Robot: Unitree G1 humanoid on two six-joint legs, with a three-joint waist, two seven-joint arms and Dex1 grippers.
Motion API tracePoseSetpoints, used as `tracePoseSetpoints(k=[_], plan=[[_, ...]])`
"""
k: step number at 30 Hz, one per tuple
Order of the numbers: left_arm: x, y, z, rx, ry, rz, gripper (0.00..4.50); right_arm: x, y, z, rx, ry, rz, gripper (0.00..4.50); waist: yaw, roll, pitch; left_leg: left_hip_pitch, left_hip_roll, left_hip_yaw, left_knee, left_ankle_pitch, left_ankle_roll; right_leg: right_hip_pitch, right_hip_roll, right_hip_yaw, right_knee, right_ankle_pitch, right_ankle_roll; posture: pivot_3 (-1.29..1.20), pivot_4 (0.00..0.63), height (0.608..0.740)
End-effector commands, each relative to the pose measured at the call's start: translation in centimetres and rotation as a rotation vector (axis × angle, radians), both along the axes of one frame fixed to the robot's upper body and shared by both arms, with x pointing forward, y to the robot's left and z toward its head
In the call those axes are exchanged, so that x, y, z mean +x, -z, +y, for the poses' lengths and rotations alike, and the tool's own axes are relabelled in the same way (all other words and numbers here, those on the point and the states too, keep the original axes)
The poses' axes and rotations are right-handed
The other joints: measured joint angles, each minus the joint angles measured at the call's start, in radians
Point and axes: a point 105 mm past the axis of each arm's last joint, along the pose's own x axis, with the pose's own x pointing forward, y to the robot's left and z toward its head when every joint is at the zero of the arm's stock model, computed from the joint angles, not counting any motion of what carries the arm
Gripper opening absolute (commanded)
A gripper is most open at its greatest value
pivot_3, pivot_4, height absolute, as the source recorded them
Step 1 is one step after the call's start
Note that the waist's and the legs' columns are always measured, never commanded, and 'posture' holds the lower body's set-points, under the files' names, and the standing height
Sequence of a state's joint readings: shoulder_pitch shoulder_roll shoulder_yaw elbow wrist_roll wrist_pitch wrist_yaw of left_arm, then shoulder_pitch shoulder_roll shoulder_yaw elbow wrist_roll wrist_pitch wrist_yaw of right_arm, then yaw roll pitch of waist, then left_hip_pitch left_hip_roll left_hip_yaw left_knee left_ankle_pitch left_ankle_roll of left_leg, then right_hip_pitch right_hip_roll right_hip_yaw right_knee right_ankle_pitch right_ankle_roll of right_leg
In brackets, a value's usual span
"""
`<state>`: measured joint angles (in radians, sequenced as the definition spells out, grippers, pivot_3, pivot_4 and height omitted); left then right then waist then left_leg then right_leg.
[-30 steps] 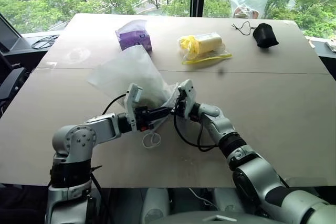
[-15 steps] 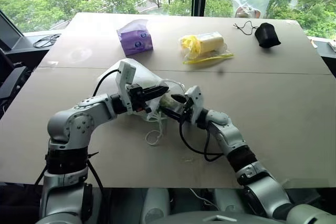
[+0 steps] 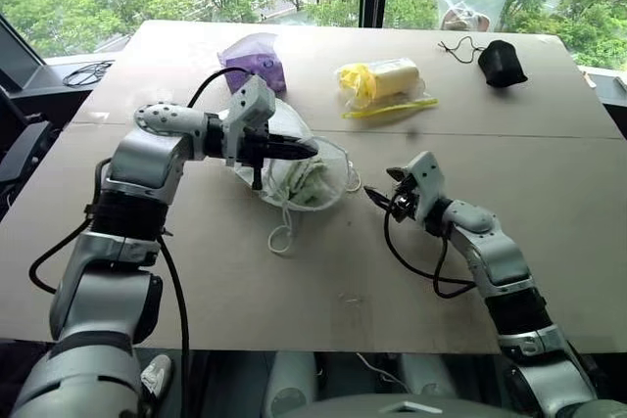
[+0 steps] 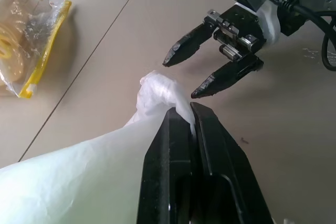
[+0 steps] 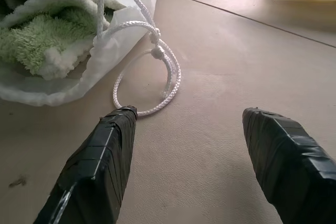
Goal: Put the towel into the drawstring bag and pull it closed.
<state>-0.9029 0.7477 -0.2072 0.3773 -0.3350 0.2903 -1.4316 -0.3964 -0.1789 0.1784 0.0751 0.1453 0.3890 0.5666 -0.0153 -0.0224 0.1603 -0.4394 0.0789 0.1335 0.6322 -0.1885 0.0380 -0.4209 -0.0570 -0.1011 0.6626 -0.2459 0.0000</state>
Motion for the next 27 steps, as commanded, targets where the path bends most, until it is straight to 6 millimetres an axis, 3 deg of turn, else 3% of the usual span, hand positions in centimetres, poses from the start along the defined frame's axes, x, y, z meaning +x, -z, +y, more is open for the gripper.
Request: tracePoseSetpoints(k=[1, 6, 16, 19, 23, 24, 27], plan=[[0.5, -1.7, 0.9, 0.074, 0.048, -0.096, 0.00, -0.2, -0.7, 1.0, -0.044, -0.087, -0.068, 3.41, -0.001, 0.000, 0.000, 0.000, 0.000, 0.000, 0.001, 0.000, 0.000, 0.000, 0.000, 0.000, 0.000, 0.000, 0.000, 0.00, 0.150, 0.740], [1.1, -3.9, 2.1, 0.138, 0.063, -0.154, 0.00, 0.0, -1.6, 2.9, 0.022, -0.141, -0.066, 3.41, -0.002, -0.001, 0.001, -0.004, 0.001, 0.000, 0.002, 0.001, -0.001, -0.003, 0.001, 0.000, 0.001, -0.001, 0.001, 0.00, 0.150, 0.740], [1.9, -3.8, 2.2, 0.145, 0.049, -0.205, 0.00, 2.3, 0.3, 6.1, -0.013, -0.148, -0.028, 3.41, -0.003, -0.001, 0.001, -0.010, 0.001, 0.001, 0.008, 0.002, -0.003, -0.009, 0.002, 0.000, 0.005, 0.001, -0.001, 0.00, 0.150, 0.740], [2.3, -3.7, 2.4, 0.154, 0.026, -0.236, 0.00, 2.6, 0.2, 5.8, -0.009, -0.130, -0.042, 2.33, -0.003, -0.001, 0.001, -0.010, 0.002, 0.001, 0.010, 0.002, -0.003, -0.009, 0.002, 0.000, 0.009, 0.001, -0.001, 0.00, 0.150, 0.740], [2.7, -3.0, 3.2, 0.141, -0.022, -0.244, 0.00, 2.5, -0.1, 4.7, 0.014, -0.095, -0.060, 0.34, -0.003, -0.001, 0.001, -0.009, 0.002, 0.000, 0.012, 0.002, -0.003, -0.010, 0.002, 0.001, 0.013, 0.001, -0.001, 0.00, 0.150, 0.740], [2.8, -2.7, 3.7, 0.130, -0.050, -0.234, 0.00, 2.4, -0.5, 4.4, 0.028, -0.082, -0.070, 0.04, -0.003, -0.001, 0.001, -0.009, 0.002, 0.000, 0.013, 0.002, -0.003, -0.010, 0.002, 0.001, 0.014, 0.001, -0.001, 0.00, 0.150, 0.740], [3.1, -1.5, 5.5, 0.071, -0.161, -0.177, 0.00, 2.0, -1.6, 3.2, 0.053, -0.045, -0.103, 0.04, -0.003, -0.001, 0.001, -0.010, 0.002, 0.000, 0.015, 0.002, -0.003, -0.010, 0.002, 0.002, 0.015, 0.001, -0.001, 0.00, 0.150, 0.740]])
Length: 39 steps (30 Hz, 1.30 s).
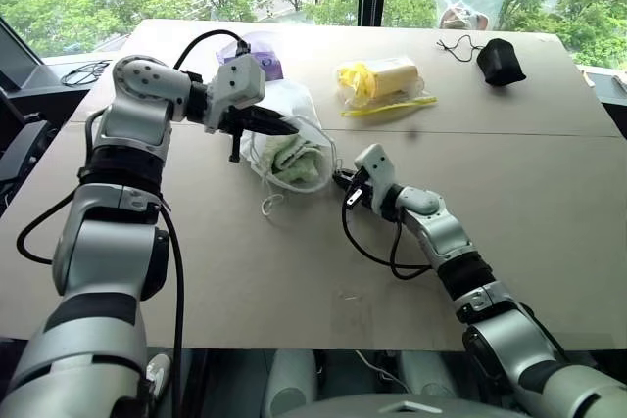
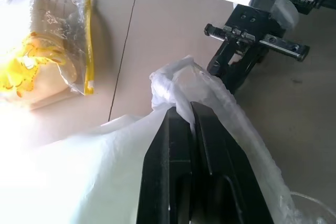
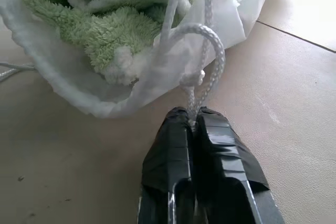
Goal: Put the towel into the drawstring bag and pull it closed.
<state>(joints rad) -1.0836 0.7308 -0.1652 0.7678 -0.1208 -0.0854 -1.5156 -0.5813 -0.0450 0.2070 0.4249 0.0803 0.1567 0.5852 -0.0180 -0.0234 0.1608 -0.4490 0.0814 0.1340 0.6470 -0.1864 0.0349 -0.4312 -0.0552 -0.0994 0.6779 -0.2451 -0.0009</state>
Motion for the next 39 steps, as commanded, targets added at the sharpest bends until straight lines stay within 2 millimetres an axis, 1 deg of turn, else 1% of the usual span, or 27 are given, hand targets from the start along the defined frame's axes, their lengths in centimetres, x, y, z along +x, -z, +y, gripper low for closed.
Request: tracePoseSetpoints(k=[1, 2, 4, 5, 7, 8, 9, 10, 11, 13, 14, 16, 17, 18, 20, 22, 23, 25, 27, 28, 30, 31, 33, 35, 36, 39], plan=[[0.2, 0.3, 2.7, -0.108, -0.146, 0.026, 0.00, -0.4, -1.6, -1.8, 0.038, 0.052, -0.040, 0.04, 0.000, 0.000, 0.000, 0.000, 0.000, 0.000, 0.000, 0.000, 0.000, 0.000, 0.000, 0.001, 0.000, 0.000, 0.000, 0.00, 0.150, 0.740], [0.2, 0.4, 3.0, -0.124, -0.164, 0.037, 0.00, -0.6, -1.7, -1.9, 0.039, 0.055, -0.042, 0.04, -0.001, 0.000, 0.000, 0.000, 0.000, 0.000, 0.001, 0.000, 0.000, 0.000, 0.000, 0.002, 0.000, 0.000, 0.000, 0.00, 0.150, 0.740], [-1.5, 1.1, 4.7, -0.279, -0.215, 0.214, 0.58, -1.1, -2.4, -2.3, 0.042, 0.067, -0.057, 0.00, -0.007, 0.000, 0.000, -0.001, 0.001, 0.000, 0.001, 0.000, 0.000, 0.000, 0.000, 0.002, 0.001, 0.000, 0.000, 0.00, 0.150, 0.740], [-2.1, 1.3, 5.5, -0.348, -0.264, 0.255, 0.83, -1.3, -2.8, -2.4, 0.044, 0.071, -0.062, 0.00, -0.020, 0.000, 0.000, 0.000, 0.002, 0.000, 0.002, 0.000, 0.000, 0.000, 0.000, 0.003, 0.001, 0.000, 0.000, 0.00, 0.150, 0.740], [-3.0, 1.7, 7.1, -0.450, -0.363, 0.302, 1.80, -1.6, -3.2, -2.6, 0.045, 0.075, -0.065, 0.00, -0.022, 0.000, 0.000, 0.000, 0.005, -0.001, 0.001, 0.000, 0.000, -0.001, 0.000, 0.003, 0.002, 0.000, 0.000, 0.00, 0.150, 0.740], [-4.0, 1.9, 8.0, -0.494, -0.401, 0.347, 2.21, -1.7, -3.3, -2.6, 0.043, 0.075, -0.065, 0.00, -0.023, 0.000, 0.000, -0.001, 0.006, -0.001, 0.001, 0.000, 0.000, -0.001, 0.001, 0.002, 0.001, 0.000, 0.000, 0.00, 0.150, 0.740], [-5.5, 2.4, 8.8, -0.515, -0.428, 0.395, 2.61, -1.8, -3.4, -2.6, 0.039, 0.074, -0.066, 0.00, -0.025, 0.000, 0.000, 0.000, 0.006, -0.001, 0.002, 0.000, 0.000, -0.001, 0.001, 0.002, 0.002, 0.000, 0.000, 0.00, 0.150, 0.740], [-6.8, 3.0, 9.4, -0.526, -0.457, 0.433, 2.94, -1.8, -3.4, -2.6, 0.032, 0.072, -0.068, 0.00, -0.038, 0.000, 0.000, 0.000, 0.007, -0.001, 0.001, 0.000, 0.000, -0.001, 0.001, 0.003, 0.002, -0.001, 0.001, 0.00, 0.150, 0.740], [-7.9, 3.7, 9.9, -0.520, -0.490, 0.450, 3.01, -1.9, -3.4, -2.6, 0.027, 0.071, -0.068, 0.00, -0.039, 0.000, 0.000, 0.000, 0.007, -0.001, 0.001, 0.000, 0.000, -0.001, 0.001, 0.005, 0.001, -0.001, 0.001, 0.00, 0.150, 0.740], [-9.3, 4.9, 10.2, -0.491, -0.546, 0.440, 3.01, -1.9, -3.4, -2.6, 0.023, 0.067, -0.063, 0.00, -0.037, 0.000, 0.000, 0.001, 0.006, -0.004, 0.000, 0.000, 0.000, -0.001, 0.000, 0.005, 0.002, 0.000, 0.000, 0.00, 0.150, 0.740], [-9.7, 5.6, 9.9, -0.490, -0.566, 0.429, 3.01, -1.9, -3.3, -2.5, 0.021, 0.062, -0.059, 0.00, -0.031, 0.000, 0.000, 0.001, 0.006, -0.004, 0.000, -0.001, 0.000, -0.001, 0.000, 0.005, 0.001, 0.000, 0.000, 0.00, 0.150, 0.740], [-9.9, 7.2, 8.7, -0.494, -0.620, 0.386, 3.01, -1.9, -3.2, -2.4, 0.018, 0.053, -0.053, 0.00, -0.015, 0.000, 0.000, 0.001, 0.006, -0.004, 0.000, -0.001, 0.000, 0.000, -0.003, 0.004, 0.001, 0.000, 0.000, 0.00, 0.150, 0.740], [-9.8, 8.1, 7.7, -0.498, -0.634, 0.373, 3.01, -2.0, -3.1, -2.4, 0.016, 0.046, -0.051, 0.00, -0.009, 0.000, 0.000, 0.001, 0.006, -0.005, 0.001, -0.002, 0.001, 0.000, -0.005, 0.002, 0.001, 0.000, 0.000, 0.00, 0.150, 0.740], [-9.5, 8.7, 6.9, -0.502, -0.649, 0.360, 3.01, -2.0, -3.1, -2.3, 0.015, 0.042, -0.050, 0.00, -0.001, 0.000, 0.000, 0.001, 0.004, -0.005, 0.001, -0.002, 0.002, 0.000, -0.007, 0.002, 0.001, 0.000, 0.000, 0.00, 0.150, 0.740], [-9.2, 9.9, 4.6, -0.529, -0.648, 0.354, 3.01, -2.1, -3.1, -2.3, 0.012, 0.036, -0.048, 0.00, 0.007, -0.001, -0.001, 0.001, 0.003, -0.006, 0.002, -0.004, 0.001, 0.001, -0.008, 0.001, 0.002, 0.000, 0.000, 0.00, 0.150, 0.740], [-8.8, 10.7, 3.0, -0.553, -0.656, 0.355, 3.01, -2.2, -3.1, -2.3, 0.004, 0.032, -0.049, 0.00, 0.007, -0.002, -0.002, 0.001, 0.003, -0.006, 0.003, -0.004, 0.002, 0.003, -0.008, 0.001, 0.002, 0.001, -0.001, 0.00, 0.150, 0.740], [-8.2, 11.4, 2.3, -0.559, -0.685, 0.342, 3.01, -2.2, -3.2, -2.3, 0.002, 0.031, -0.049, 0.00, 0.006, -0.002, -0.002, 0.001, 0.003, -0.006, 0.003, -0.004, 0.002, 0.003, -0.008, 0.001, 0.002, 0.002, -0.002, 0.00, 0.150, 0.740], [-7.0, 12.2, 1.2, -0.571, -0.743, 0.300, 3.01, -2.3, -3.3, -2.4, -0.004, 0.032, -0.052, 0.00, 0.006, -0.002, -0.002, 0.001, 0.002, -0.006, 0.003, -0.003, 0.004, 0.003, -0.007, 0.001, 0.002, 0.002, -0.002, 0.00, 0.150, 0.740], [-6.1, 12.5, 0.7, -0.602, -0.792, 0.265, 3.01, -2.2, -3.3, -2.6, -0.006, 0.036, -0.053, 0.00, 0.006, -0.002, -0.002, 0.001, 0.002, -0.006, 0.003, -0.003, 0.004, 0.002, -0.006, 0.001, 0.002, 0.002, -0.002, 0.00, 0.150, 0.740], [-5.8, 12.7, 0.4, -0.614, -0.806, 0.256, 3.01, -2.2, -3.4, -2.7, -0.006, 0.040, -0.054, 0.00, 0.005, -0.002, -0.002, 0.001, 0.002, -0.006, 0.003, -0.002, 0.004, 0.002, -0.002, 0.001, 0.003, 0.002, -0.002, 0.00, 0.150, 0.740], [-5.5, 13.3, 0.0, -0.607, -0.838, 0.225, 2.51, -2.1, -3.5, -3.0, -0.008, 0.050, -0.057, 0.00, 0.000, -0.002, -0.002, 0.001, 0.003, -0.006, 0.003, -0.002, 0.004, 0.002, 0.000, 0.002, 0.002, 0.002, -0.002, 0.00, 0.150, 0.740], [-5.8, 14.1, -0.1, -0.582, -0.854, 0.201, 2.21, -2.1, -3.6, -3.2, -0.008, 0.058, -0.060, 0.00, 0.000, -0.001, -0.002, 0.002, 0.003, -0.005, 0.002, -0.003, 0.004, 0.002, 0.001, 0.003, 0.002, 0.002, -0.002, 0.00, 0.150, 0.740], [-6.1, 14.9, 0.8, -0.582, -0.932, 0.141, 1.32, -2.1, -3.9, -3.6, -0.007, 0.075, -0.067, 0.00, -0.002, -0.001, -0.002, 0.002, 0.004, -0.005, 0.002, -0.003, 0.004, 0.002, 0.001, 0.003, 0.002, 0.002, -0.002, 0.00, 0.150, 0.740], [-6.0, 14.7, 1.7, -0.598, -0.986, 0.075, 0.20, -1.9, -4.2, -3.9, -0.002, 0.087, -0.076, 0.00, 0.001, 0.000, -0.003, 0.002, 0.005, -0.004, 0.002, -0.003, 0.004, 0.002, 0.001, 0.004, 0.002, 0.002, -0.003, 0.00, 0.150, 0.740], [-5.9, 14.4, 2.3, -0.609, -1.008, 0.040, 0.04, -1.8, -4.5, -4.0, 0.010, 0.096, -0.082, 0.00, 0.001, 0.000, -0.003, 0.003, 0.005, -0.004, 0.002, -0.003, 0.004, 0.002, 0.000, 0.004, 0.002, 0.002, -0.003, 0.00, 0.150, 0.740], [-5.5, 12.4, 3.9, -0.642, -1.037, -0.115, 0.04, -1.3, -5.9, -4.3, 0.038, 0.119, -0.122, 0.00, 0.001, 0.000, -0.003, 0.003, 0.005, -0.004, 0.002, -0.003, 0.004, 0.002, 0.001, 0.003, 0.002, 0.002, -0.003, 0.00, 0.150, 0.740]])
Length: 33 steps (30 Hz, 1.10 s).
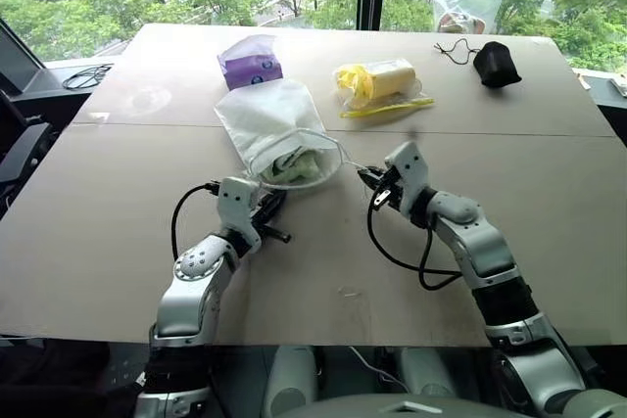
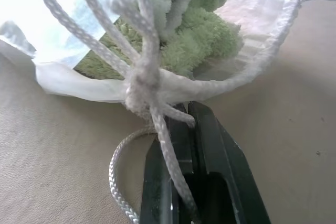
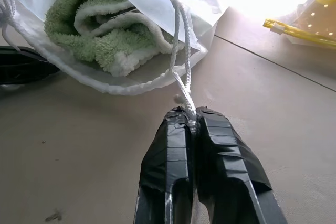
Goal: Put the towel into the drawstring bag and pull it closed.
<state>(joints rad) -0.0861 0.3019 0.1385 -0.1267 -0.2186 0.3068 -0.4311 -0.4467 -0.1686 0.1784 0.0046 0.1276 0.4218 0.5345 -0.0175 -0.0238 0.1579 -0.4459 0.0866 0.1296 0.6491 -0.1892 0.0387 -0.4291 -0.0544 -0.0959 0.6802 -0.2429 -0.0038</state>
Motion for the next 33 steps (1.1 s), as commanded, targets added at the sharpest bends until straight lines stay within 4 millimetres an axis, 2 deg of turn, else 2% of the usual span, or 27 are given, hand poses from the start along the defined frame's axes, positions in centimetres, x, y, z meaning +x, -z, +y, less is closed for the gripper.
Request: tracePoseSetpoints(k=[1, 6, 8, 9, 11, 13, 16, 18, 20, 23, 25, 26, 28, 30, 31, 33], plan=[[0.4, -3.0, 3.3, 0.074, -0.142, -0.182, 0.04, 0.7, -3.8, -0.5, 0.061, 0.028, -0.117, 0.00, 0.000, 0.000, 0.000, 0.000, 0.001, 0.000, 0.000, 0.000, 0.000, 0.000, 0.000, 0.000, 0.000, 0.000, -0.001, 0.00, 0.150, 0.740], [0.9, -10.9, 7.1, 0.291, -0.229, -0.495, 0.04, 2.6, -8.5, -2.3, 0.019, 0.097, -0.289, 0.00, 0.004, 0.000, 0.001, -0.002, 0.001, 0.000, 0.001, 0.000, 0.000, -0.002, 0.001, -0.001, 0.000, 0.001, -0.001, 0.00, 0.150, 0.740], [1.2, -15.5, 9.3, 0.333, -0.299, -0.611, 0.04, 2.9, -11.2, -3.1, -0.027, 0.081, -0.373, 0.00, 0.008, 0.000, 0.001, -0.003, 0.001, 0.000, 0.001, 0.000, 0.000, -0.002, 0.001, -0.002, 0.000, 0.001, -0.001, 0.00, 0.150, 0.740], [1.2, -17.0, 9.9, 0.344, -0.318, -0.648, 0.04, 3.0, -12.1, -3.3, -0.040, 0.074, -0.400, 0.00, 0.009, 0.000, 0.001, -0.003, 0.000, 0.000, 0.001, 0.000, 0.000, -0.002, 0.001, -0.003, -0.001, 0.001, -0.001, 0.00, 0.150, 0.740], [1.0, -22.1, 10.7, 0.380, -0.344, -0.774, 0.04, 2.3, -16.2, -3.6, -0.079, 0.034, -0.509, 0.00, 0.007, 0.000, 0.001, -0.003, -0.001, 0.001, 0.000, 0.000, 0.000, -0.002, 0.000, -0.004, -0.002, 0.001, -0.001, 0.00, 0.150, 0.740], [1.1, -25.1, 11.2, 0.423, -0.343, -0.827, 0.04, 2.0, -19.2, -4.1, -0.213, 0.034, -0.620, 0.00, 0.007, 0.000, 0.003, -0.005, -0.002, 0.001, 0.000, 0.000, 0.000, -0.003, -0.001, -0.004, -0.002, 0.001, -0.001, 0.00, 0.150, 0.740], [1.8, -25.9, 12.9, 0.409, -0.400, -0.812, 0.04, 3.2, -20.0, -7.1, -0.450, 0.135, -0.705, 0.00, 0.007, 0.001, 0.002, -0.004, -0.003, 0.003, -0.001, 0.001, -0.002, -0.004, -0.001, -0.004, -0.002, 0.000, -0.001, 0.00, 0.150, 0.740], [1.9, -26.4, 14.3, 0.376, -0.465, -0.810, 0.04, 3.2, -21.1, -9.1, -0.422, 0.210, -0.698, 0.00, 0.006, 0.001, 0.001, -0.003, -0.003, 0.003, -0.003, 0.001, -0.002, -0.003, -0.001, -0.004, -0.003, 0.000, 0.000, 0.00, 0.150, 0.740], [2.0, -25.6, 17.3, 0.340, -0.580, -0.739, 0.04, 3.8, -22.1, -13.1, -0.430, 0.389, -0.687, 0.00, 0.001, 0.000, 0.002, -0.003, -0.004, 0.004, -0.003, 0.002, -0.004, -0.004, 0.000, -0.003, -0.002, 0.000, 0.000, 0.00, 0.150, 0.740], [1.6, -23.2, 22.6, 0.270, -0.779, -0.597, 0.04, 4.6, -22.5, -20.9, -0.502, 0.717, -0.663, 0.00, 0.002, 0.000, 0.003, -0.003, -0.004, 0.006, -0.003, 0.003, -0.004, -0.006, 0.000, -0.002, -0.001, 0.000, 0.000, 0.00, 0.150, 0.740], [1.1, -22.4, 25.3, 0.201, -0.885, -0.543, 0.04, 4.2, -22.9, -24.7, -0.508, 0.859, -0.654, 0.00, 0.003, 0.000, 0.003, -0.003, -0.004, 0.007, -0.003, 0.003, -0.004, -0.006, -0.001, -0.001, -0.002, 0.000, 0.000, 0.00, 0.150, 0.740], [1.2, -22.4, 25.6, 0.183, -0.891, -0.538, 0.04, 3.9, -23.1, -25.7, -0.506, 0.887, -0.655, 0.00, 0.003, -0.001, 0.003, -0.003, -0.004, 0.007, -0.003, 0.003, -0.004, -0.006, -0.001, -0.001, -0.002, 0.000, 0.000, 0.00, 0.150, 0.740], [2.0, -23.3, 24.7, 0.167, -0.841, -0.574, 0.04, 3.6, -23.6, -26.2, -0.493, 0.894, -0.666, 0.00, 0.003, -0.001, 0.004, -0.003, -0.005, 0.007, -0.003, 0.003, -0.004, -0.006, -0.001, -0.001, -0.002, 0.000, 0.000, 0.00, 0.150, 0.740], [3.4, -24.4, 22.0, 0.152, -0.705, -0.628, 0.04, 3.3, -24.0, -25.7, -0.448, 0.849, -0.673, 0.00, 0.003, -0.002, 0.004, -0.004, -0.004, 0.007, -0.003, 0.003, -0.005, -0.006, 0.000, -0.002, -0.002, 0.000, 0.000, 0.00, 0.150, 0.740], [4.4, -24.5, 19.7, 0.150, -0.576, -0.642, 0.04, 3.0, -23.7, -24.3, -0.402, 0.752, -0.670, 0.00, 0.004, -0.002, 0.004, -0.004, -0.004, 0.007, -0.003, 0.003, -0.005, -0.006, -0.001, -0.002, -0.002, 0.000, 0.000, 0.00, 0.150, 0.740], [5.5, -24.0, 16.3, 0.139, -0.387, -0.633, 0.04, 2.3, -22.7, -21.7, -0.352, 0.574, -0.643, 0.00, 0.010, -0.002, 0.004, -0.004, -0.005, 0.007, -0.003, 0.003, -0.005, -0.005, -0.001, -0.002, -0.002, 0.000, 0.000, 0.00, 0.150, 0.740]])
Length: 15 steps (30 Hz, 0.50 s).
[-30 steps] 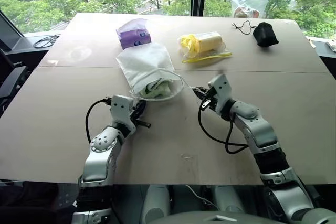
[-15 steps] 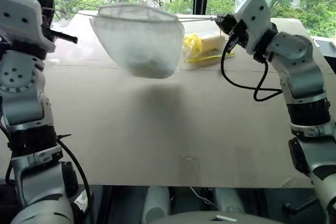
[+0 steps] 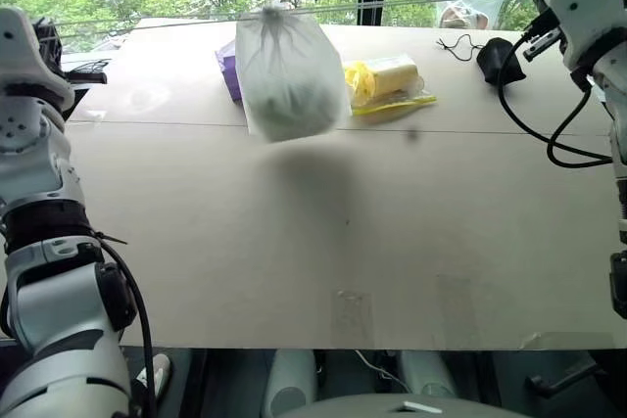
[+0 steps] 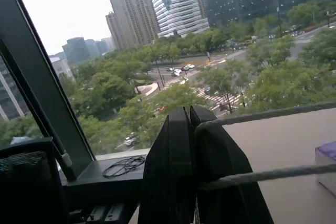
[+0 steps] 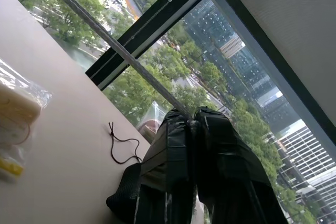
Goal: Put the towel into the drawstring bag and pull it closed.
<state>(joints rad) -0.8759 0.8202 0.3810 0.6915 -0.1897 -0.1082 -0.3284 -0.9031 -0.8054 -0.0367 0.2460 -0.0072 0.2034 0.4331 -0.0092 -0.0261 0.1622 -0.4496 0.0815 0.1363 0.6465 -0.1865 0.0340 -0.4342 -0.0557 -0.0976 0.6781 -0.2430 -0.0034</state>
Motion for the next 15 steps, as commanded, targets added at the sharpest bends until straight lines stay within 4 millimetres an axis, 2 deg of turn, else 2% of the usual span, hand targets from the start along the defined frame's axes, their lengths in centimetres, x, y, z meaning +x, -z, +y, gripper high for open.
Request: tracePoseSetpoints(k=[1, 3, 5, 7, 11, 13, 15], plan=[[0.6, 1.2, -4.6, 0.057, 0.275, 0.049, 0.04, -3.1, 0.9, 0.7, 0.067, -0.198, 0.102, 0.00, 0.006, 0.000, 0.000, 0.000, 0.000, 0.000, 0.000, 0.000, 0.000, 0.000, 0.000, 0.000, 0.000, 0.000, 0.000, 0.00, 0.150, 0.740], [0.9, 4.9, -8.6, 0.140, 0.452, 0.187, 0.04, -5.5, 4.8, 4.2, 0.075, -0.404, 0.289, 0.00, 0.007, 0.001, -0.002, 0.002, 0.000, 0.000, 0.000, 0.000, 0.000, 0.004, -0.001, 0.000, -0.002, -0.001, 0.002, 0.00, 0.150, 0.740], [0.6, 7.3, -10.5, 0.180, 0.529, 0.271, 0.04, -7.2, 7.2, 6.0, 0.109, -0.488, 0.427, 0.00, 0.000, 0.001, -0.001, 0.002, 0.000, -0.001, 0.000, 0.000, 0.000, 0.005, -0.001, 0.002, -0.001, -0.002, 0.003, 0.00, 0.150, 0.740], [0.4, 10.9, -12.8, 0.181, 0.602, 0.371, 0.04, -9.9, 11.1, 9.3, 0.103, -0.627, 0.595, 0.00, -0.005, 0.001, 0.000, 0.000, -0.001, -0.001, 0.001, 0.000, 0.000, 0.000, 0.000, 0.002, 0.001, -0.002, 0.003, 0.00, 0.150, 0.740], [-0.3, 15.4, -14.7, 0.195, 0.656, 0.505, 0.04, -13.0, 14.5, 13.1, 0.108, -0.742, 0.727, 0.00, -0.012, 0.001, 0.000, 0.002, 0.002, -0.005, 0.001, -0.003, 0.004, 0.001, 0.003, 0.004, 0.001, -0.002, 0.003, 0.00, 0.150, 0.740], [-1.0, 16.4, -14.6, 0.172, 0.677, 0.549, 0.04, -13.0, 15.2, 14.0, 0.106, -0.726, 0.697, 0.00, -0.010, 0.001, 0.000, 0.002, 0.004, -0.007, 0.002, -0.003, 0.005, 0.002, 0.003, 0.003, 0.002, -0.002, 0.004, 0.00, 0.150, 0.740], [-1.6, 16.6, -14.2, 0.146, 0.694, 0.563, 0.04, -12.9, 15.4, 14.2, 0.121, -0.715, 0.689, 0.00, -0.006, 0.001, 0.000, 0.003, 0.005, -0.008, 0.003, -0.003, 0.005, 0.003, 0.003, 0.003, 0.002, -0.002, 0.003, 0.00, 0.150, 0.740]])
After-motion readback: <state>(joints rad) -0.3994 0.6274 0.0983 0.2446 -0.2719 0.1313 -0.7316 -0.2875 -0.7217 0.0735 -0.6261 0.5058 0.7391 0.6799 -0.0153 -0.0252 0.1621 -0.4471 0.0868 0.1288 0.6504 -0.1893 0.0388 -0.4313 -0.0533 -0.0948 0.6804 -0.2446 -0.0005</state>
